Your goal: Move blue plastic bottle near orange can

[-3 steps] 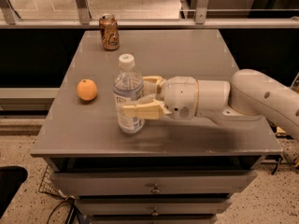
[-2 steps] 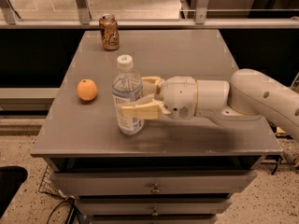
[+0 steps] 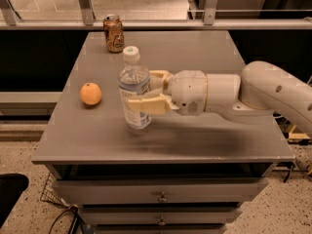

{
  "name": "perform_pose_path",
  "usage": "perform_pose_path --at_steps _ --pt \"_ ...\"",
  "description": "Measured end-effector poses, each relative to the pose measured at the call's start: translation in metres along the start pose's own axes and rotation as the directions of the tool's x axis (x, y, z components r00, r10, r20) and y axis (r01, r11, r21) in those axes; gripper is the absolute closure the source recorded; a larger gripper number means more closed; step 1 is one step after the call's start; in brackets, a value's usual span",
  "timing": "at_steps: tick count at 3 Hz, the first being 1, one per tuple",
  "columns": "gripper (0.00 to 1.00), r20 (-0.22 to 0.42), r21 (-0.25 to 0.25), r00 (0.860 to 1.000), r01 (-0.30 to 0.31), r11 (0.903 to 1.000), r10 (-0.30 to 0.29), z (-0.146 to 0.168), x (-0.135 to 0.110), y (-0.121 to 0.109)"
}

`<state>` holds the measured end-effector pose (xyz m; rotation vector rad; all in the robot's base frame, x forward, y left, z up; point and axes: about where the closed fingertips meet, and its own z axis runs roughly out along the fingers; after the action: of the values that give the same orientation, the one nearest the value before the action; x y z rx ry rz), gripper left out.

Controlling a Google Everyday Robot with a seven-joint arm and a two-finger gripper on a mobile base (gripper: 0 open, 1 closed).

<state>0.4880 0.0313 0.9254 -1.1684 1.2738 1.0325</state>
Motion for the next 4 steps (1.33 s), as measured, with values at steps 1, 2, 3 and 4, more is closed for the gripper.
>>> perform_pose_path --at_steps 1,2,3,4 --pt "1.00 -0.022 -0.014 0.999 0.035 0.9993 -0.035 -0.009 -0.020 -0.039" --pt "1.00 -0.059 -0.030 0.998 0.023 0.9993 -0.025 -0.016 -0.025 -0.089" --pt "1.00 -0.118 -0.017 0.992 -0.034 0.9993 0.032 -0.014 -0.006 -0.151" --pt "1.00 -0.166 0.028 0.981 -0.094 0.9951 0.098 -0.006 0.024 -0.216"
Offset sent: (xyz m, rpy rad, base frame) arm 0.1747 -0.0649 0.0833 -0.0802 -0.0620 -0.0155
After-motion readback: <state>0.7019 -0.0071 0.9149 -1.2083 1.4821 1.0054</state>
